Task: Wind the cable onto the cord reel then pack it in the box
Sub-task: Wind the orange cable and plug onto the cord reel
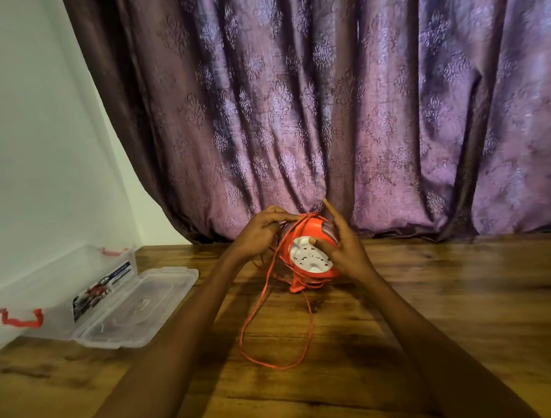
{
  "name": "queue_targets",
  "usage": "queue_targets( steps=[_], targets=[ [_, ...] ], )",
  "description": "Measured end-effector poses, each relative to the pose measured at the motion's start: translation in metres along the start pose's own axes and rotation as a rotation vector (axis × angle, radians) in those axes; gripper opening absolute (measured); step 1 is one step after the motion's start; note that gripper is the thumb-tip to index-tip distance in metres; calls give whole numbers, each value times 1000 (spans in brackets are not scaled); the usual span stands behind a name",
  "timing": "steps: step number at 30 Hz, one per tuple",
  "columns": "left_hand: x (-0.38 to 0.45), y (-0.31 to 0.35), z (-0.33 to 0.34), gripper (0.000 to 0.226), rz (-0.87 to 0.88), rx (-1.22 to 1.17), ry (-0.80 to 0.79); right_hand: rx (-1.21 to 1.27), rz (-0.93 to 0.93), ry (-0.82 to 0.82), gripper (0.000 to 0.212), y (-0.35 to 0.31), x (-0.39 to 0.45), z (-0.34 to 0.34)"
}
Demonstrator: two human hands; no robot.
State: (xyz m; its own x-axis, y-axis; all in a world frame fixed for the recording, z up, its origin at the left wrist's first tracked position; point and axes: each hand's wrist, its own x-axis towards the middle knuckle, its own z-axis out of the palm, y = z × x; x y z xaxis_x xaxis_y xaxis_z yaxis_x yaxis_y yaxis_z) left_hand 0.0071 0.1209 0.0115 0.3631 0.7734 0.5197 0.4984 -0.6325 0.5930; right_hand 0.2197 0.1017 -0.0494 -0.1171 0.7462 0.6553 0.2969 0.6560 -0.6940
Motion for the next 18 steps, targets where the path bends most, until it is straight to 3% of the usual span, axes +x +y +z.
queue_targets(
  steps=[3, 6, 11, 15, 18],
  targets=[
    [1, 0, -5, 41, 104, 63, -44, 46, 23, -84, 80, 0, 7, -3],
    [1, 3, -8, 33, 97, 1, -69, 41, 5, -125, 76, -1, 12, -6],
    [1, 7, -3, 27, 97, -47, -97, -31, -48, -109, 69, 0, 13, -6],
    [2, 9, 0, 32, 146, 79, -97, -35, -65, -128, 64, -4, 13, -3],
    [1, 3, 0, 29, 76, 49, -64, -7, -58, -78, 52, -4, 14, -1]
  ],
)
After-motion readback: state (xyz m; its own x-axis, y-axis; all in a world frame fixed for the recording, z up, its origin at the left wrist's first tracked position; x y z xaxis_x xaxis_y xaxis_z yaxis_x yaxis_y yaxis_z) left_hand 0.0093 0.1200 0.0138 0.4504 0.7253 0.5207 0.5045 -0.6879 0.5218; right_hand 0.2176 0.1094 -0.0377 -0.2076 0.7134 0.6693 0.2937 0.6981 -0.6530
